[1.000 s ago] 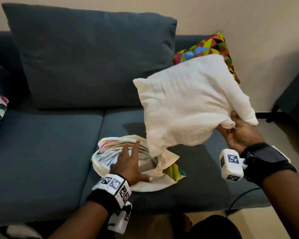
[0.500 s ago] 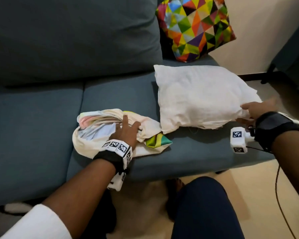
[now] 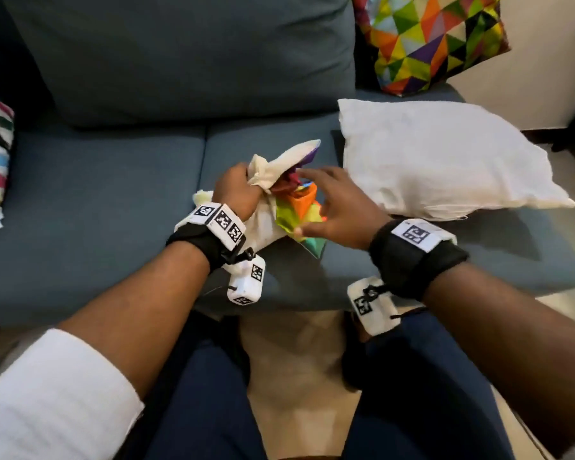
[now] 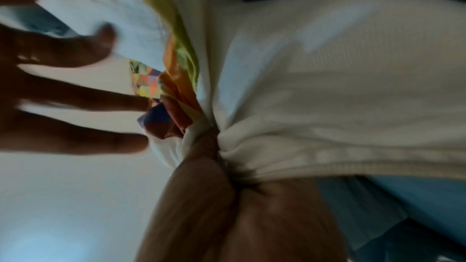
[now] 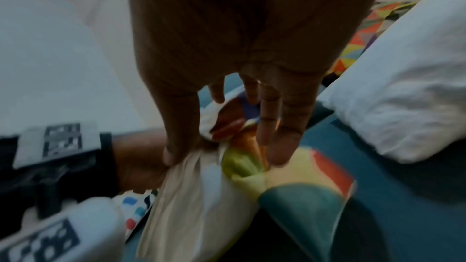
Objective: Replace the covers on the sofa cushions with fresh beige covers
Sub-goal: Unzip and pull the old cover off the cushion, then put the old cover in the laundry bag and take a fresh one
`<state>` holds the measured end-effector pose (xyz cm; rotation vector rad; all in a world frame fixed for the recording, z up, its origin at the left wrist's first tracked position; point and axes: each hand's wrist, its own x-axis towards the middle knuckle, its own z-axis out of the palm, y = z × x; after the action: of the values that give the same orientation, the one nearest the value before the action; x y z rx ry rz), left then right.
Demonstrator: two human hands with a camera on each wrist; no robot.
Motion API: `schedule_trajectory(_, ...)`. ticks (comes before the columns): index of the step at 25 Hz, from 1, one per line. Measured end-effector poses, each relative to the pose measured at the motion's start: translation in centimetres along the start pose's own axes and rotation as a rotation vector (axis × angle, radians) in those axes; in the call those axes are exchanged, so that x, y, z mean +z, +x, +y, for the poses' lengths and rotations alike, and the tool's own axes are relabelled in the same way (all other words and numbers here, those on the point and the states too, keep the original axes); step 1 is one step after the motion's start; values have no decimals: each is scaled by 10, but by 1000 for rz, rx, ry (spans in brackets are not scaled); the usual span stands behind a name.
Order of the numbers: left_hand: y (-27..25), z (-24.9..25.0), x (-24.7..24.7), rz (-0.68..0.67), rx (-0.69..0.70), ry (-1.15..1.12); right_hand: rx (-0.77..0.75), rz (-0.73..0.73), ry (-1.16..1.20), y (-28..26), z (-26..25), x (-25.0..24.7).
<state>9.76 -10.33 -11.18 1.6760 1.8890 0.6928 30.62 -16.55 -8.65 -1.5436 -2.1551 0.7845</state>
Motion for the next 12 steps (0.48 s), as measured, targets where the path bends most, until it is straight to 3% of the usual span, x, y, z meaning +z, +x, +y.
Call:
schedule_trajectory(3, -21, 21, -22, -56, 53, -255, 6, 21, 50, 12, -43, 41)
schedule_trajectory(6, -52, 28, -54, -144, 128, -509, 4, 259, 56, 26, -69, 48)
schedule_trajectory(8, -74, 24, -84, -124, 133, -732, -29, 371, -25, 35, -87, 44)
schedule_trajectory(9, -86, 17, -101, -68, 152, -762, -38, 381, -51, 36, -98, 41)
schedule_trajectory(11, -105, -13, -131, 102, 153, -581, -12, 385, 2, 37, -118, 40)
schedule_trajectory(12, -115, -29, -142, 124, 98, -519, 16, 391, 99, 39, -125, 43)
